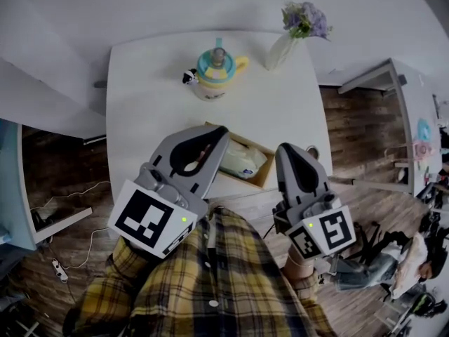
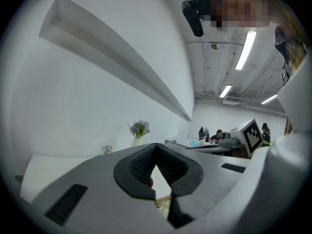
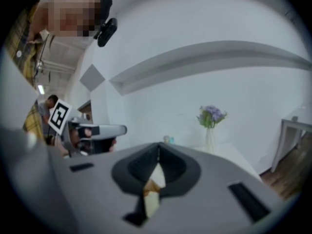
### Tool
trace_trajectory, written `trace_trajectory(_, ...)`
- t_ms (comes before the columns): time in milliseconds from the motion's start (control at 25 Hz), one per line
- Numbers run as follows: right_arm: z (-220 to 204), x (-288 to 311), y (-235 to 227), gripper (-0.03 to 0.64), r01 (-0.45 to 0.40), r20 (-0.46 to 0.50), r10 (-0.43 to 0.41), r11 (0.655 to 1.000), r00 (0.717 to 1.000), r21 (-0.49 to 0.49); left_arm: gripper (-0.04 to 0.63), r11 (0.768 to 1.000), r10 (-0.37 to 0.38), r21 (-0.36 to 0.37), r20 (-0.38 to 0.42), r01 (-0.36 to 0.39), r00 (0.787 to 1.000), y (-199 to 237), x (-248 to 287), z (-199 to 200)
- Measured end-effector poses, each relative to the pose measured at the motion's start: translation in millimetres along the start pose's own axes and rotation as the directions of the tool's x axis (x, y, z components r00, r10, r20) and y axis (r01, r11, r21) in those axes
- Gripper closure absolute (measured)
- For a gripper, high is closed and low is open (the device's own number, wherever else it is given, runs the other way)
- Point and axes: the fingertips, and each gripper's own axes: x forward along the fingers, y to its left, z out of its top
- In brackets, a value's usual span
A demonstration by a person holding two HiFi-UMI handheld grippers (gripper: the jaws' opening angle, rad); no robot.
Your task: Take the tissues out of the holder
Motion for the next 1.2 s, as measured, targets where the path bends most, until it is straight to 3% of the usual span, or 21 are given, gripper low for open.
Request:
trace_trajectory(240,-3,16,-5,0.604,0.045,-0.010,-0.044,0.999,0.999,0.016,0.591,0.999,-0.046,-0.019,-0.031,0.046,0.998,11,10,-3)
trace_trajectory(560,-2,24,-10,0.604,0.041,-0.033,-0.041,0.999,0.999,0.020,0.591,0.998,-0.046,-0.042,-0.047,0.044,0.998,20,20,-5)
trace_trajectory(1200,-2,31,-23,0.603,-0.074,-0.097,0.075,0.997,0.992,0.015,0.591,0.999,0.001,-0.042,-0.010,-0.001,1.000,16,46,-2)
